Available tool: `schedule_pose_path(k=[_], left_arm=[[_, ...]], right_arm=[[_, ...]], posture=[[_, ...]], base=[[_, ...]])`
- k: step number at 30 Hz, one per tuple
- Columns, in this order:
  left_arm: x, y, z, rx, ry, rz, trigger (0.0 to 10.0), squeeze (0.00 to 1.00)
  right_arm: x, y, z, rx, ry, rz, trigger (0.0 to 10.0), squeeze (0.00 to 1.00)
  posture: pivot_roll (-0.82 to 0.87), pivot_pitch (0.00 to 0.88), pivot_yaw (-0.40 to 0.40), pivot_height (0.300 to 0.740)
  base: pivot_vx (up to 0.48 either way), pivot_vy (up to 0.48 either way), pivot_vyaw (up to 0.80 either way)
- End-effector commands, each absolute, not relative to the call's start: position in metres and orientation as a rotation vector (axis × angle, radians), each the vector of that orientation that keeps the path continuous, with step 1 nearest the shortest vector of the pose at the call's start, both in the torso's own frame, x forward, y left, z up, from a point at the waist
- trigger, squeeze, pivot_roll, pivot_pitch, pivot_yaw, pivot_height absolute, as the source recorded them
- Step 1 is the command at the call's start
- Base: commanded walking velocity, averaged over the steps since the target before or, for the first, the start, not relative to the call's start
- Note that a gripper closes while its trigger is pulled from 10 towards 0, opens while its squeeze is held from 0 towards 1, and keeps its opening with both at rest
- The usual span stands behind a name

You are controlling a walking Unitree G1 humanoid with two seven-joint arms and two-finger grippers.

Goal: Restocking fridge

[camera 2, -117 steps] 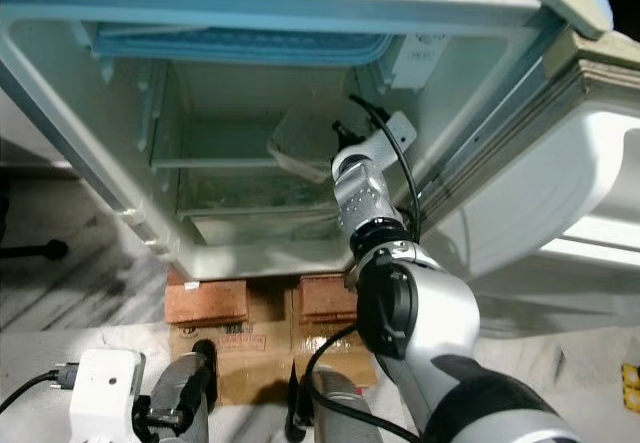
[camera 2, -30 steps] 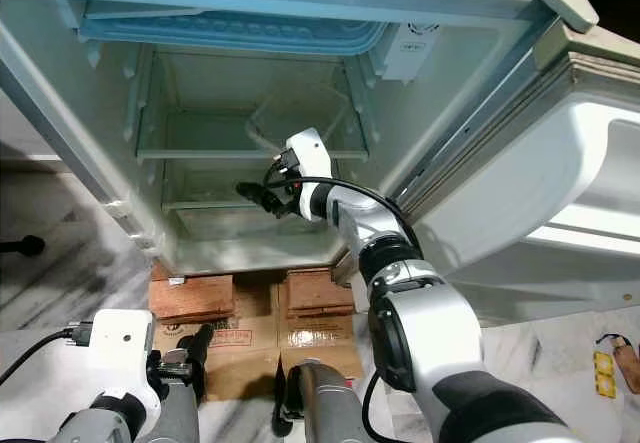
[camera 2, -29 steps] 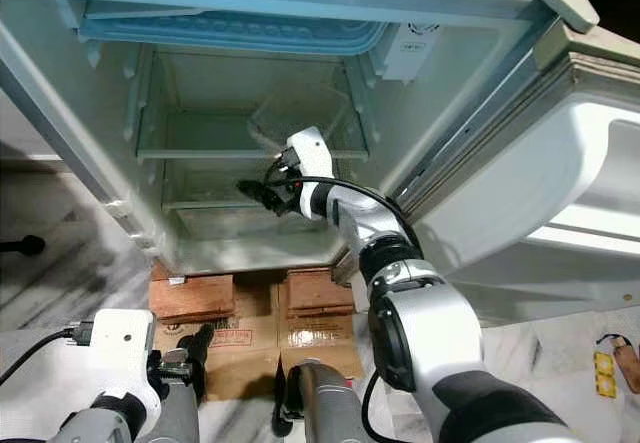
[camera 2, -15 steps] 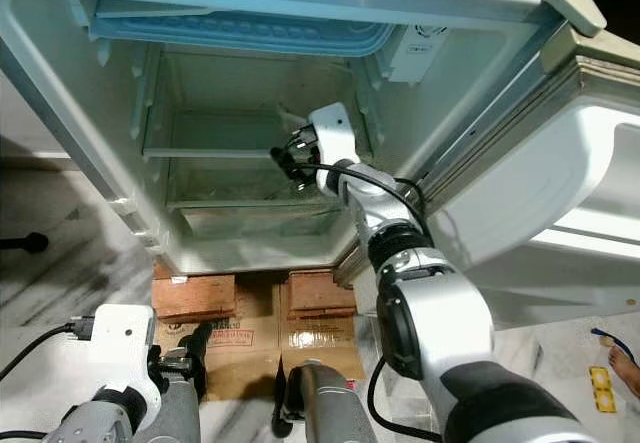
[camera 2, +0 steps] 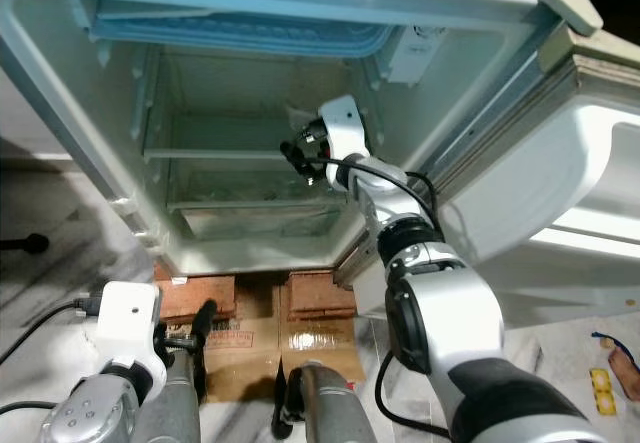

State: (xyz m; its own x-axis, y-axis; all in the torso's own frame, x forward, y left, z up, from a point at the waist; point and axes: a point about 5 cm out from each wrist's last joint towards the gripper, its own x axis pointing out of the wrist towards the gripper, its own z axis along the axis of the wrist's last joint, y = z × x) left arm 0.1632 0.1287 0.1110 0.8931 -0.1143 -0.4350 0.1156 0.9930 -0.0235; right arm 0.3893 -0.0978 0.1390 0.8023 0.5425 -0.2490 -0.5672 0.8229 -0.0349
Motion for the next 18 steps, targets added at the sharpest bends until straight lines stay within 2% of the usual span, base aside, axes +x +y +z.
schedule_pose_path(k=[1,8,15,18], left_arm=[[0.164,0.124,0.106,-0.011,0.467,-0.147,10.0,0.00],[0.179,0.124,0.105,-0.004,0.440,-0.161,10.0,0.00],[0.197,0.126,0.105,0.010,0.376,-0.174,10.0,0.00],[0.206,0.128,0.105,0.027,0.352,-0.169,10.0,0.00]], right_arm=[[0.383,-0.110,0.124,-0.126,0.301,0.614,10.0,0.00],[0.372,-0.125,0.105,-0.127,0.367,0.637,10.0,0.00],[0.357,-0.135,0.100,-0.023,0.279,0.652,10.0,0.00],[0.348,-0.137,0.103,0.065,0.211,0.639,10.0,0.00]], posture=[[0.21,0.138,-0.180,0.740],[0.19,0.087,-0.167,0.740],[0.14,0.026,-0.142,0.740],[0.10,0.000,-0.103,0.740]], base=[[0.000,0.000,0.00],[0.000,0.000,0.00],[0.000,0.000,0.00],[0.000,0.000,0.00]])
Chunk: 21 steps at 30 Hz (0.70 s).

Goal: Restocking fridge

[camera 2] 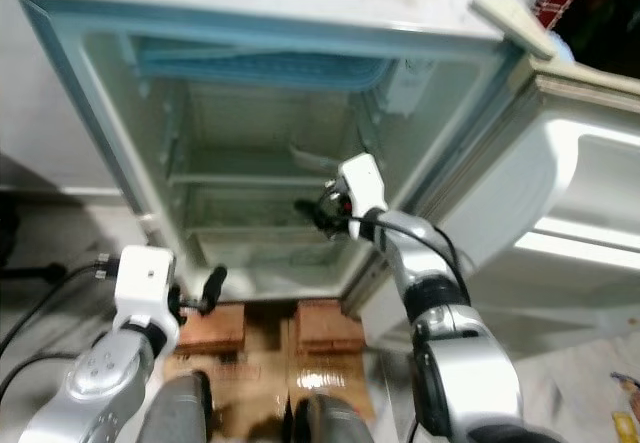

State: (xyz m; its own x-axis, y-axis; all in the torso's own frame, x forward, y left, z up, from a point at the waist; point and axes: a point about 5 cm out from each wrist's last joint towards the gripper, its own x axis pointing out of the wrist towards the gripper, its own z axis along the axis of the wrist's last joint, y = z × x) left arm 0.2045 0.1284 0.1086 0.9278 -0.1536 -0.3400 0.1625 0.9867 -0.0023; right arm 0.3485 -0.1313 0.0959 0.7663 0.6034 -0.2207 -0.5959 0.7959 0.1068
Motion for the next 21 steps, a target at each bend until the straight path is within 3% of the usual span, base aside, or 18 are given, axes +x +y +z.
schedule_pose_path(k=[1,6,13,21], left_arm=[[0.210,0.129,0.105,0.031,0.340,-0.171,10.0,0.00],[0.222,0.129,0.108,0.059,0.299,-0.211,10.0,0.00],[0.234,0.126,0.105,0.082,0.264,-0.227,10.0,0.00],[0.239,0.129,0.102,0.083,0.251,-0.217,10.0,0.00]], right_arm=[[0.344,-0.136,0.103,0.060,0.198,0.646,10.0,0.00],[0.328,-0.140,0.106,0.043,0.141,0.646,10.0,0.00],[0.313,-0.153,0.108,0.145,0.120,0.450,10.0,0.00],[0.294,-0.151,0.096,0.177,0.145,0.344,10.0,0.00]], posture=[[0.10,0.000,-0.095,0.740],[0.07,0.000,-0.071,0.740],[0.05,0.000,-0.047,0.740],[0.05,0.000,-0.019,0.740]], base=[[0.000,0.000,0.00],[0.000,0.000,0.00],[0.000,0.000,0.00],[0.000,0.000,0.00]])
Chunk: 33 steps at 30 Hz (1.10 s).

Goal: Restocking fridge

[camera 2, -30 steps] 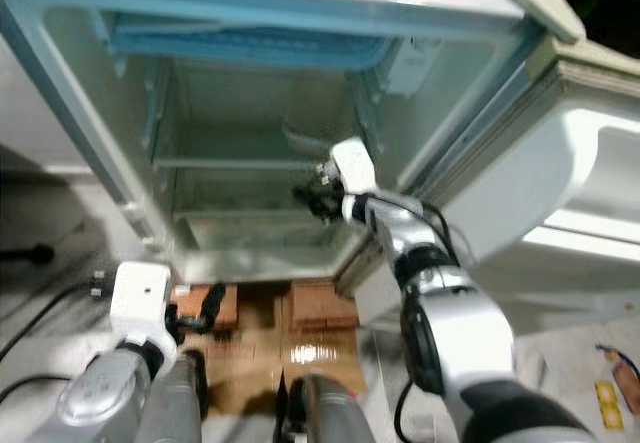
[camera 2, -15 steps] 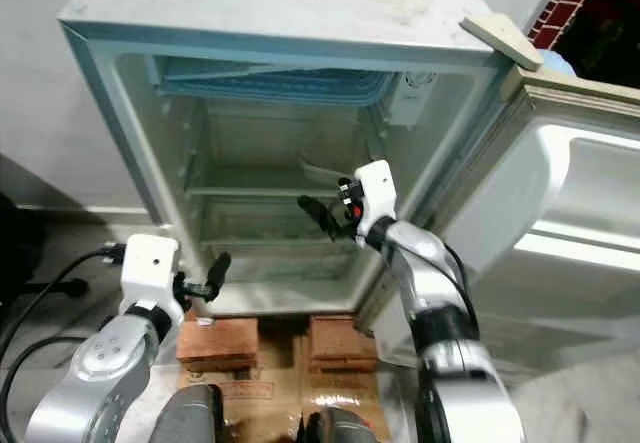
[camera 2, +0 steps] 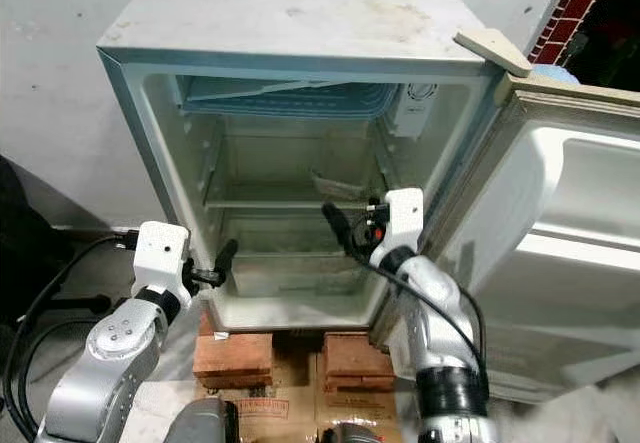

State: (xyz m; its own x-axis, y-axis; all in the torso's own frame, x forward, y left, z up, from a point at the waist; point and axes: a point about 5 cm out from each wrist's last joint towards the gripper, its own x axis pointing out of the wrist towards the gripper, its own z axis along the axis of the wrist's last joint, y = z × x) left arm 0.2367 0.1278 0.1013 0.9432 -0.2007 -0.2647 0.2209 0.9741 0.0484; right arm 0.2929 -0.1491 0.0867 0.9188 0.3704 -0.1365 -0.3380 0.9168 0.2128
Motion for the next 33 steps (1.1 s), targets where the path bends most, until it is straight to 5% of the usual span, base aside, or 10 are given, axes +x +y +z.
schedule_pose_path(k=[1,24,33], left_arm=[[0.240,0.128,0.102,0.085,0.248,-0.222,10.0,0.00],[0.247,0.121,0.102,0.059,0.230,-0.246,10.0,0.00],[0.249,0.123,0.105,0.035,0.217,-0.255,10.0,0.00]], right_arm=[[0.293,-0.152,0.096,0.176,0.148,0.333,10.0,0.00],[0.293,-0.145,0.107,0.122,0.126,0.340,10.0,0.00],[0.293,-0.148,0.108,0.120,0.123,0.316,10.0,0.00]], posture=[[0.05,0.000,-0.013,0.740],[0.02,0.000,-0.036,0.740],[0.02,0.000,-0.033,0.740]], base=[[0.000,0.000,0.00],[-0.252,0.000,0.00],[0.032,-0.033,-0.06]])
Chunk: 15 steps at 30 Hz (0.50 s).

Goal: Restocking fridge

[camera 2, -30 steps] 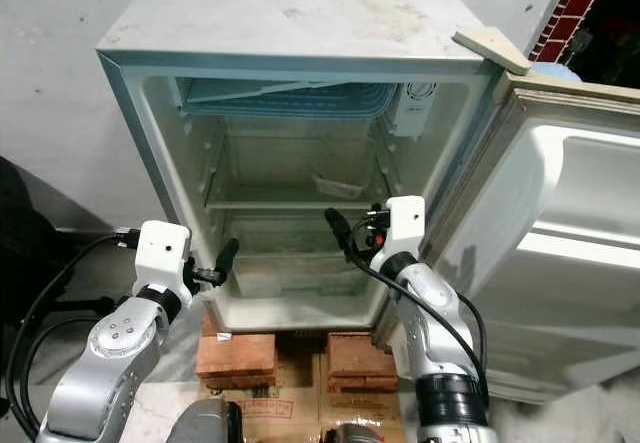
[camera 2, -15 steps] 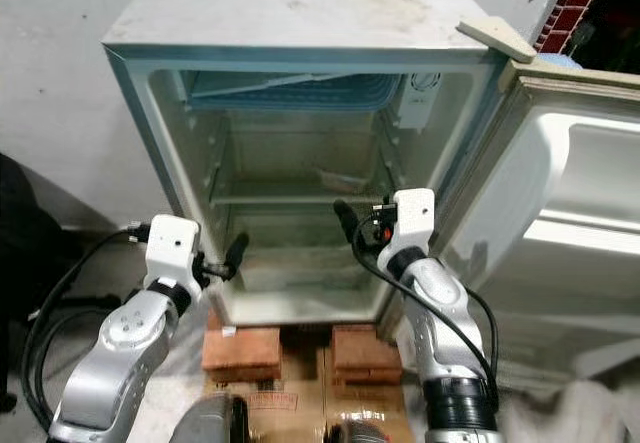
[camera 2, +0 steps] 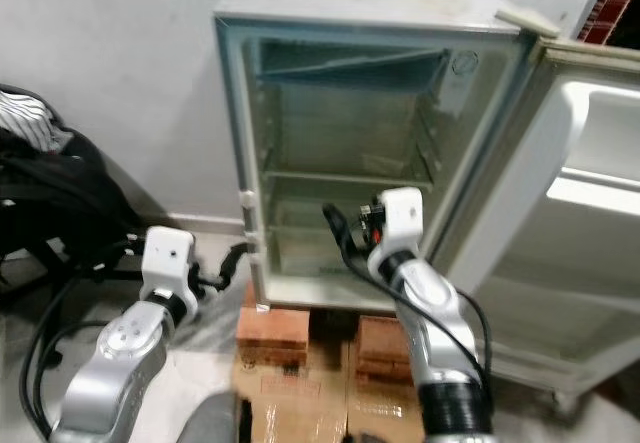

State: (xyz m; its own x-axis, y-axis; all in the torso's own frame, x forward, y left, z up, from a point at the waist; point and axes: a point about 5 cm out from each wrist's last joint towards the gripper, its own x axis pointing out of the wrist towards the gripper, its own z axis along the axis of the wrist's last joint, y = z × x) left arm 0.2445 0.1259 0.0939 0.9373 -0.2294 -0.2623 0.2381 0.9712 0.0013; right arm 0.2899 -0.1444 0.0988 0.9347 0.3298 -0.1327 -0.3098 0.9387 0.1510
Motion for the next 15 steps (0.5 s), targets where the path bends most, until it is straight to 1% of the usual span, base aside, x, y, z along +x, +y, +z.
schedule_pose_path(k=[1,5,11,13,15], left_arm=[[0.2495,0.1229,0.1049,0.037,0.215,-0.256,10.0,0.00],[0.2499,0.1219,0.1061,0.029,0.204,-0.268,10.0,0.00],[0.2494,0.1208,0.1059,0.037,0.205,-0.273,10.0,0.00],[0.2493,0.1207,0.1051,0.037,0.213,-0.268,10.0,0.00],[0.2494,0.1208,0.1045,0.048,0.217,-0.269,10.0,0.00]], right_arm=[[0.2931,-0.1475,0.1077,0.120,0.123,0.315,10.0,0.00],[0.2926,-0.1457,0.1079,0.122,0.124,0.316,10.0,0.00],[0.2921,-0.1439,0.1068,0.123,0.127,0.314,10.0,0.00],[0.2924,-0.1434,0.1065,0.124,0.127,0.314,10.0,0.00],[0.2927,-0.1429,0.1062,0.125,0.127,0.316,10.0,0.00]], posture=[[0.02,0.000,-0.033,0.740],[0.02,0.000,-0.032,0.740],[0.02,0.000,-0.033,0.740],[0.03,0.000,-0.033,0.740],[0.03,0.000,-0.032,0.740]], base=[[0.292,-0.296,-0.52],[0.386,-0.279,-0.53],[0.394,-0.266,-0.80],[0.272,-0.390,-0.80],[0.000,-0.428,-0.64]])
